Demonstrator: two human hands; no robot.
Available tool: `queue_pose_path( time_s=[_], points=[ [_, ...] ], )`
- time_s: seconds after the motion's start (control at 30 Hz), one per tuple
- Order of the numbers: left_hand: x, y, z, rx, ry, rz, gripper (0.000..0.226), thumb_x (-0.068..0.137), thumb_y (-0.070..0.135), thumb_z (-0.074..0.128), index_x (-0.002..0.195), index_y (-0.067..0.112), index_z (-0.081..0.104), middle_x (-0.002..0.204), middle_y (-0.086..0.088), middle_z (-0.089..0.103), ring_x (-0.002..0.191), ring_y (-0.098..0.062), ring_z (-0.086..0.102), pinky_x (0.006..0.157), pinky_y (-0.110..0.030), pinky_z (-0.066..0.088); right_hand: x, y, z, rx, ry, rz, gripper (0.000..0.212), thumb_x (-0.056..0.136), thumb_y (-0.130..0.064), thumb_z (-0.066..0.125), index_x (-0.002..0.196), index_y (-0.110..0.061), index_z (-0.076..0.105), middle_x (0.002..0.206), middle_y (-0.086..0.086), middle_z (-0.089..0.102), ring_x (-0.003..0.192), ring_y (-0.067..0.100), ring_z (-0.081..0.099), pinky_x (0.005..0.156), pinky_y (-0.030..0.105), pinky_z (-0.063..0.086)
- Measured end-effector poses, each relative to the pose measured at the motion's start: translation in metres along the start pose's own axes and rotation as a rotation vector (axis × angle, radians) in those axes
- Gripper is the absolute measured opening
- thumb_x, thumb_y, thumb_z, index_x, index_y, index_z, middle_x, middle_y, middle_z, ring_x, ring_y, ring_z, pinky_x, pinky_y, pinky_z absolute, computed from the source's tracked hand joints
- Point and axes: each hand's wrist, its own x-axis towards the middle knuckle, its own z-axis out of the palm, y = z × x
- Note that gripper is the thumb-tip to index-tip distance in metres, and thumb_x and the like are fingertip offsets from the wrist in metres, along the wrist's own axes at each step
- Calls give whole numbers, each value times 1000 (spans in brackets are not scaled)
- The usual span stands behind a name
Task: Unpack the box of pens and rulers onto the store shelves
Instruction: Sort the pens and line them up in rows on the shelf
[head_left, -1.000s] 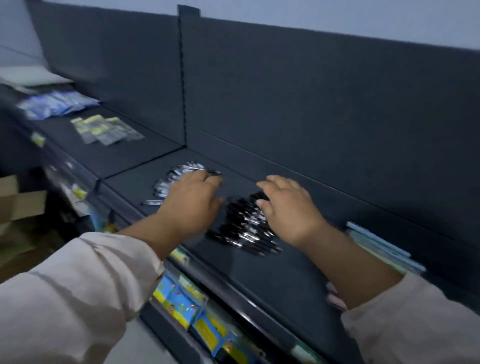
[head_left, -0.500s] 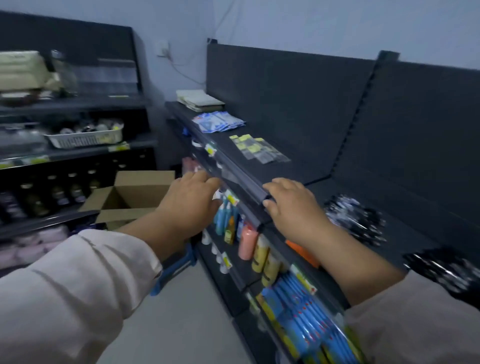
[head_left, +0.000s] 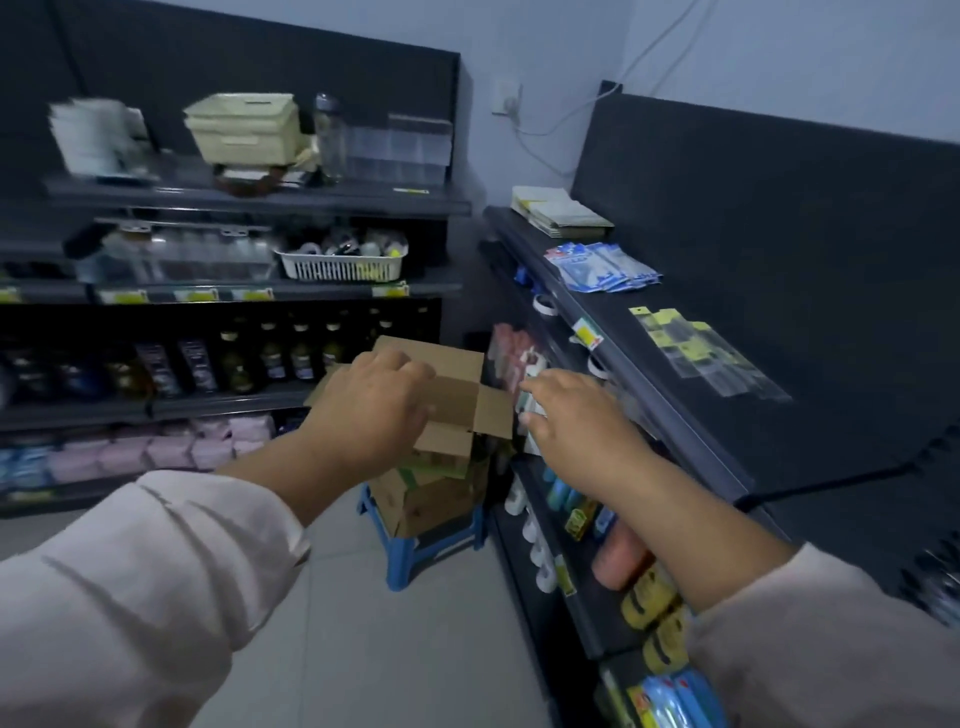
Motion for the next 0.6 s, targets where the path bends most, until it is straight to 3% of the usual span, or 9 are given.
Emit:
queue_pose_path(
  time_s=[0.37, 0.6],
  points=[
    [119, -82, 52, 21, -77, -214, 46, 96, 38, 46, 138, 21, 42, 137, -4, 44, 122, -28, 41, 98, -39, 37, 183, 16, 67, 60, -117, -122, 47, 100, -33, 43, 143, -17, 39, 148, 3, 37, 133, 25, 32, 113, 38, 24],
    [180, -134, 91, -31, -158, -260, 45, 96, 36, 47, 137, 19, 42, 139, -6, 43, 123, -28, 42, 99, -40, 36, 270, 23, 107, 62, -227, -97, 50, 98, -36, 45, 144, -19, 36, 147, 2, 37, 134, 24, 32, 112, 40, 27]
  ],
)
